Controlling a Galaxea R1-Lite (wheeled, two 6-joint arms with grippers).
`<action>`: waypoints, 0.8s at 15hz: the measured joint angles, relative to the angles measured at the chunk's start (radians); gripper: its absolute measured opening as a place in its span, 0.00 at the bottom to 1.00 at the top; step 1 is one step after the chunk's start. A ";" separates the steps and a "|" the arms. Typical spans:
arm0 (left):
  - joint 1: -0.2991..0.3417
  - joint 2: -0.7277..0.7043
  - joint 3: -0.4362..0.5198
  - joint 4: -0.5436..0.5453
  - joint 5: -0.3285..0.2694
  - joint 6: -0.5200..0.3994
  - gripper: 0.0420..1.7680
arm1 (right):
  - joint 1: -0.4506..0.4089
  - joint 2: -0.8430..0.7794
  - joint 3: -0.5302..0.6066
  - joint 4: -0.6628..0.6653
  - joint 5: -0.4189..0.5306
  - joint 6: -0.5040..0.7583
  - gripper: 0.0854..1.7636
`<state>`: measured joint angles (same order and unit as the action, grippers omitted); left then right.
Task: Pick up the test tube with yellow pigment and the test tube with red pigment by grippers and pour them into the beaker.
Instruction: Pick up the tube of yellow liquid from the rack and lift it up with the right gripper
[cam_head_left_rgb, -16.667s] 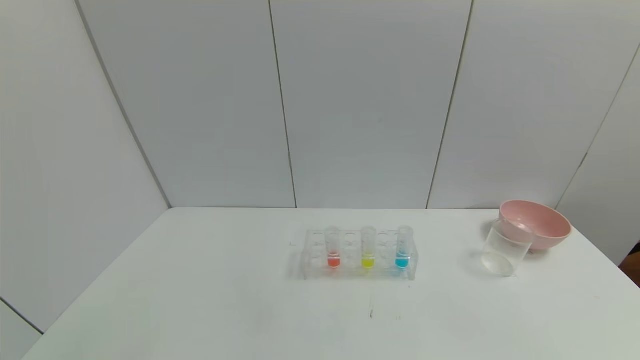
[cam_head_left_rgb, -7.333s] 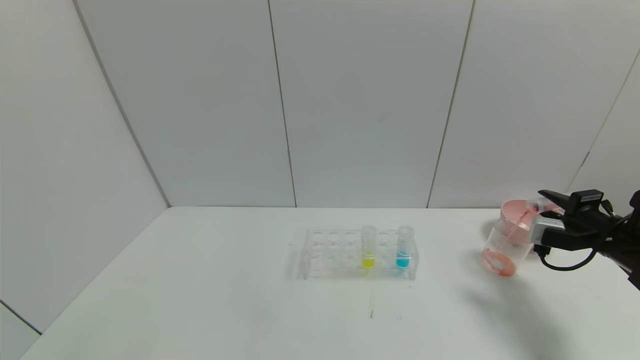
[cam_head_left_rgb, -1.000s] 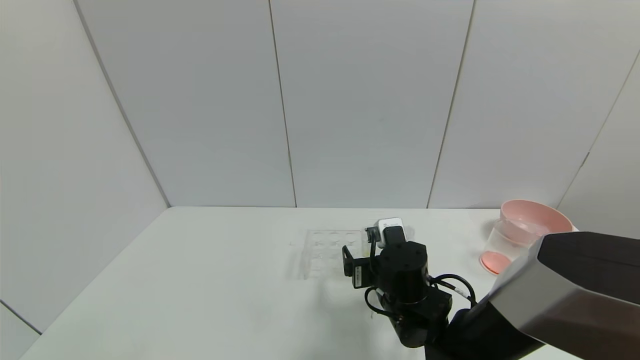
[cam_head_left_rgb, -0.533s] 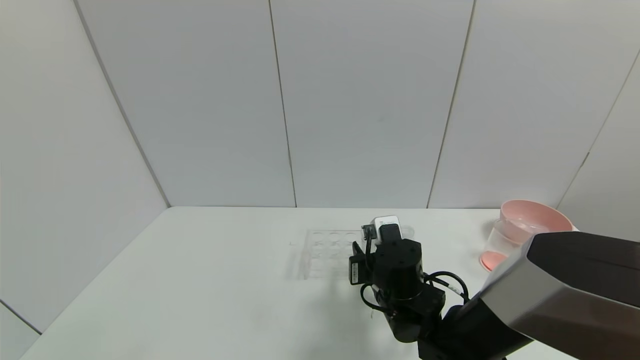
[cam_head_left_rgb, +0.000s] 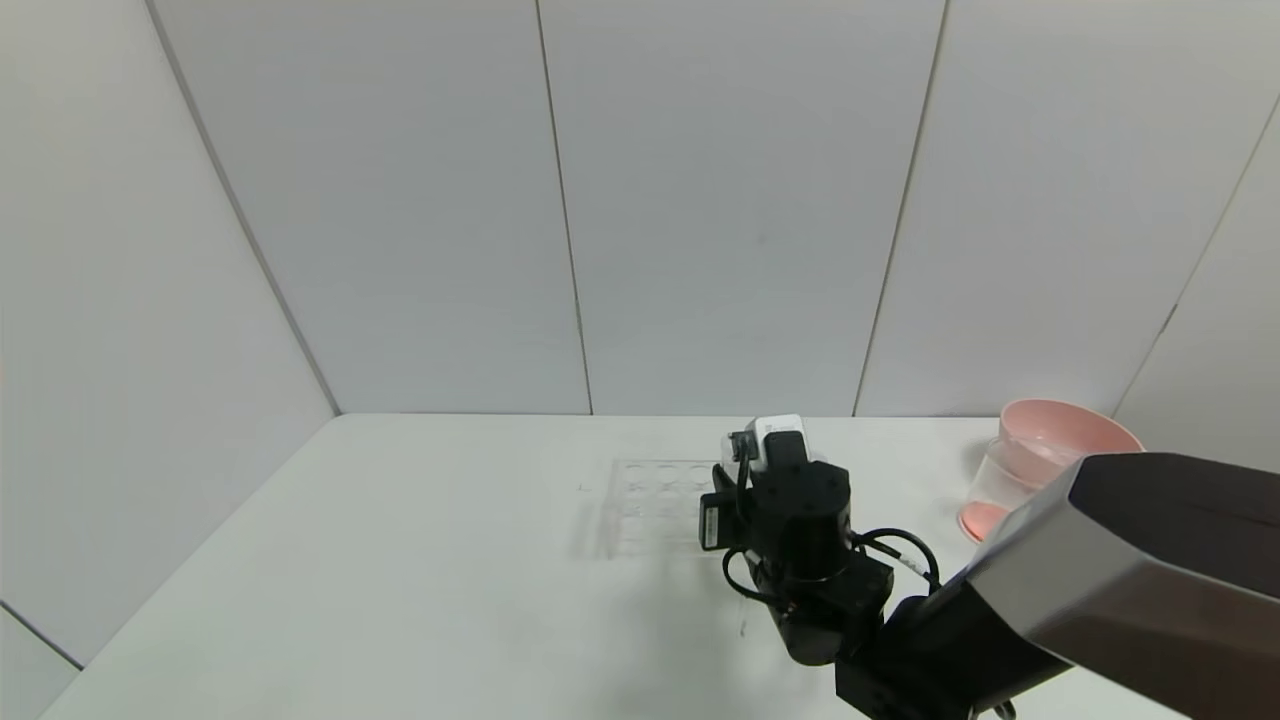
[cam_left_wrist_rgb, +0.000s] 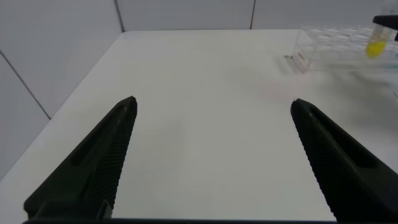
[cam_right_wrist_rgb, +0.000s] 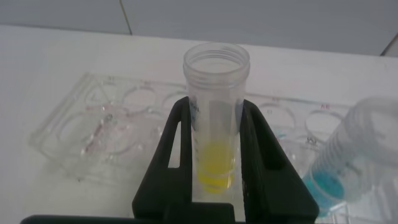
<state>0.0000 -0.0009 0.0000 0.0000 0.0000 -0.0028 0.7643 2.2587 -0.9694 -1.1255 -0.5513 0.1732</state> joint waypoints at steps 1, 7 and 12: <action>0.000 0.000 0.000 0.000 0.000 0.000 1.00 | -0.003 -0.013 -0.001 0.000 0.004 -0.015 0.25; 0.000 0.000 0.000 0.000 0.000 0.000 1.00 | -0.023 -0.186 -0.034 0.009 0.072 -0.105 0.25; 0.000 0.000 0.000 0.000 0.000 0.000 1.00 | -0.156 -0.338 0.037 0.005 0.077 -0.123 0.25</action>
<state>0.0000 -0.0009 0.0000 0.0000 -0.0004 -0.0028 0.6081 1.9209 -0.9328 -1.1206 -0.4738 0.0506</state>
